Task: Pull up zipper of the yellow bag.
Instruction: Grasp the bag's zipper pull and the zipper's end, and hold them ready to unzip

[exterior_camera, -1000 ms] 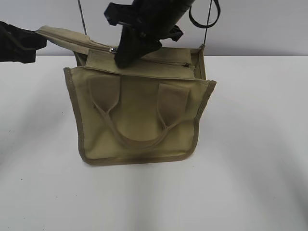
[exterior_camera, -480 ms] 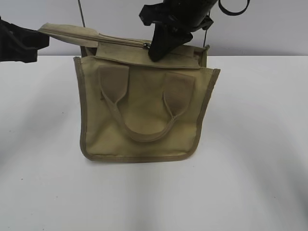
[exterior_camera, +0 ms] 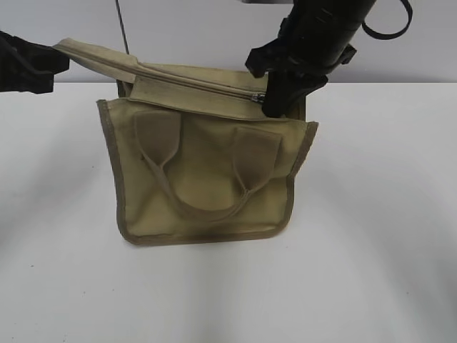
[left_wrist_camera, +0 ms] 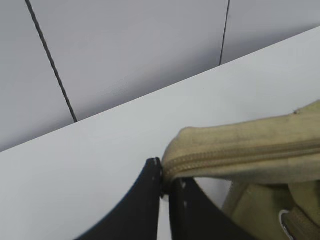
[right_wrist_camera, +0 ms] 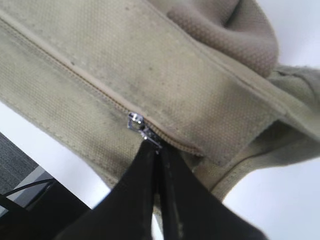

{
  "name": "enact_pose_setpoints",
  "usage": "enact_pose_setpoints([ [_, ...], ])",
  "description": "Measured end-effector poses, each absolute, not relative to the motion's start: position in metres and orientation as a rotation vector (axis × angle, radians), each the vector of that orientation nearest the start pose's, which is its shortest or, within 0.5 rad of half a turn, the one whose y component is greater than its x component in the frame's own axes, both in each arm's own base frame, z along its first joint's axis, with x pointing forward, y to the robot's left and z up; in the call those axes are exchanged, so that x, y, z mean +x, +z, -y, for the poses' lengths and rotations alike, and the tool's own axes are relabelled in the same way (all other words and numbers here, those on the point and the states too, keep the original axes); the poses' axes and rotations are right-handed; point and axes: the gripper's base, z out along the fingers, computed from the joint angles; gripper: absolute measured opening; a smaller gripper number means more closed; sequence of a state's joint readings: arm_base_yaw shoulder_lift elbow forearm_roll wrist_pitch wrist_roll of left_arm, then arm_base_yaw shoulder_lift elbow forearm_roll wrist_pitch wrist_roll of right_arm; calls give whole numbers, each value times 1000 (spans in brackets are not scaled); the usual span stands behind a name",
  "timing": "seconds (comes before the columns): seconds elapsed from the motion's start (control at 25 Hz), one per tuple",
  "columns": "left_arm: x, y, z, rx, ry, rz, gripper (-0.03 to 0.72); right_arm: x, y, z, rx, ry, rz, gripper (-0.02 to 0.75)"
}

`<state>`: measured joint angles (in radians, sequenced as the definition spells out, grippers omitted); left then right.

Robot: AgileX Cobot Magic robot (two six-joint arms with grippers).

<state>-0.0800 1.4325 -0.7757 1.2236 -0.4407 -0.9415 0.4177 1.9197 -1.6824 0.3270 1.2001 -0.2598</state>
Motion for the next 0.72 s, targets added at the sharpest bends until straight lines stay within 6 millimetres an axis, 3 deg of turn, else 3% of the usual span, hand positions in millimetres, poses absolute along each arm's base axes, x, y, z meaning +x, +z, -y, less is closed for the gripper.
enact_pose_setpoints([
  [0.6, 295, 258, 61, 591, -302, -1864, 6, 362, 273, -182, -853, 365, -2783, -10],
  [0.72, 295, 258, 60, 587, -291, -1871, 38, 362, 273, -182, -844, 369, -2786, 54],
])
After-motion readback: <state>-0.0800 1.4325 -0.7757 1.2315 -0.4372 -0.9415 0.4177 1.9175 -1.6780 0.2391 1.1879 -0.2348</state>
